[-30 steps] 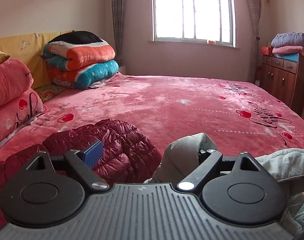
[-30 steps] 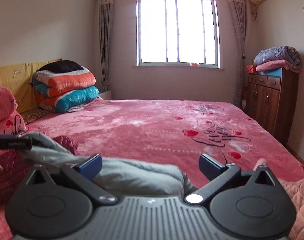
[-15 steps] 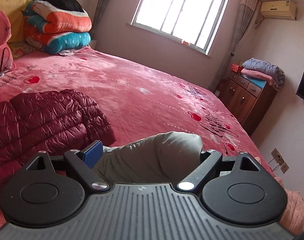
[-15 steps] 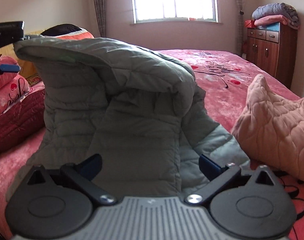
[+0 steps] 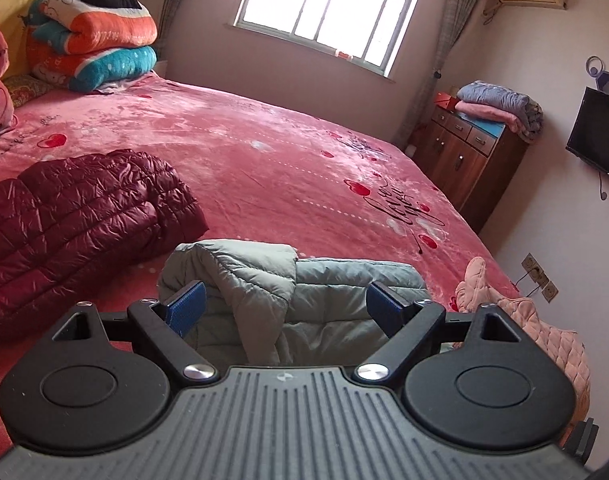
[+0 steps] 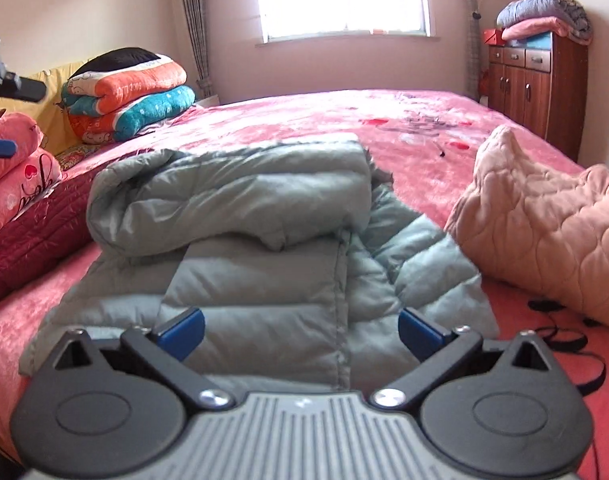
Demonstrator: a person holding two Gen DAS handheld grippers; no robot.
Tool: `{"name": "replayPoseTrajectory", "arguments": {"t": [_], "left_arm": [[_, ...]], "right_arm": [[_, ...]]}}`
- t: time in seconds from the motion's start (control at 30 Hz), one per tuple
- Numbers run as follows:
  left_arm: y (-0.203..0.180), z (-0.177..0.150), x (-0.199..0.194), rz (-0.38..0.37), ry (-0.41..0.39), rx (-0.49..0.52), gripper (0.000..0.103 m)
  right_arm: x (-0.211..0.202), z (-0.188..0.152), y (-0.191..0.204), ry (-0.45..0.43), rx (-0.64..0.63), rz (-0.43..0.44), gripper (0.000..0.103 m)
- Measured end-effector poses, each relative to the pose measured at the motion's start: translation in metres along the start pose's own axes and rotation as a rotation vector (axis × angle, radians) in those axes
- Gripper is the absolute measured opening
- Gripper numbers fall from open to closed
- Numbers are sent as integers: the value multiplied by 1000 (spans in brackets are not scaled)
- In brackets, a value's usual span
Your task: Fold large clothes
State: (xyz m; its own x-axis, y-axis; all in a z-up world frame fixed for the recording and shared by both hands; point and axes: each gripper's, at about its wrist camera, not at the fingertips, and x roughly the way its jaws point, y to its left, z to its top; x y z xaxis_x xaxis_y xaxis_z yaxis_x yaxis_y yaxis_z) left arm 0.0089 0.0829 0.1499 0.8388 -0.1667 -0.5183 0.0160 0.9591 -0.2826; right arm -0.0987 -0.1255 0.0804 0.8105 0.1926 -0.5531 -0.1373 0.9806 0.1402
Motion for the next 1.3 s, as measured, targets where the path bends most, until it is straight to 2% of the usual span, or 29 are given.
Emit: {"name": "replayPoseTrajectory", "arguments": {"t": [0.23,0.4,0.63,0.73,0.8,0.83,0.9,0.93,0.97,1.0,1.13,1.3], "left_arm": [[7,-18,-24,92,-59,4,103],[5,-38,-44,156,-70,13,103],[-1,-56,-52,203,-44,22,103],[2,-62,-61,214,-40,22,103],[1,-65,-64,226,-39,23,103],[0,-66,-64,230,-38,24,103],[0,-70,-69,241,-38,28,103],[-1,-70,-70,246,-40,31,103],[-2,-69,-72,252,-41,38,103],[-4,-69,-74,258,-44,45,103],[-11,-66,-81,290,-60,87,103],[-17,-66,-82,310,-88,116,103]], "right_arm": [[7,-20,8,54,-41,59,102],[5,-25,15,55,-39,122,102],[17,-34,20,93,-66,85,100],[22,-35,12,113,-31,98,90],[24,-35,9,119,-21,94,75],[25,-35,7,122,-14,96,71],[25,-34,2,123,5,96,52],[24,-33,-1,122,16,97,46],[23,-31,-3,117,25,94,31],[20,-29,-5,109,35,88,22],[4,-21,-17,55,70,62,13],[-28,3,-35,-84,94,22,10]]}}
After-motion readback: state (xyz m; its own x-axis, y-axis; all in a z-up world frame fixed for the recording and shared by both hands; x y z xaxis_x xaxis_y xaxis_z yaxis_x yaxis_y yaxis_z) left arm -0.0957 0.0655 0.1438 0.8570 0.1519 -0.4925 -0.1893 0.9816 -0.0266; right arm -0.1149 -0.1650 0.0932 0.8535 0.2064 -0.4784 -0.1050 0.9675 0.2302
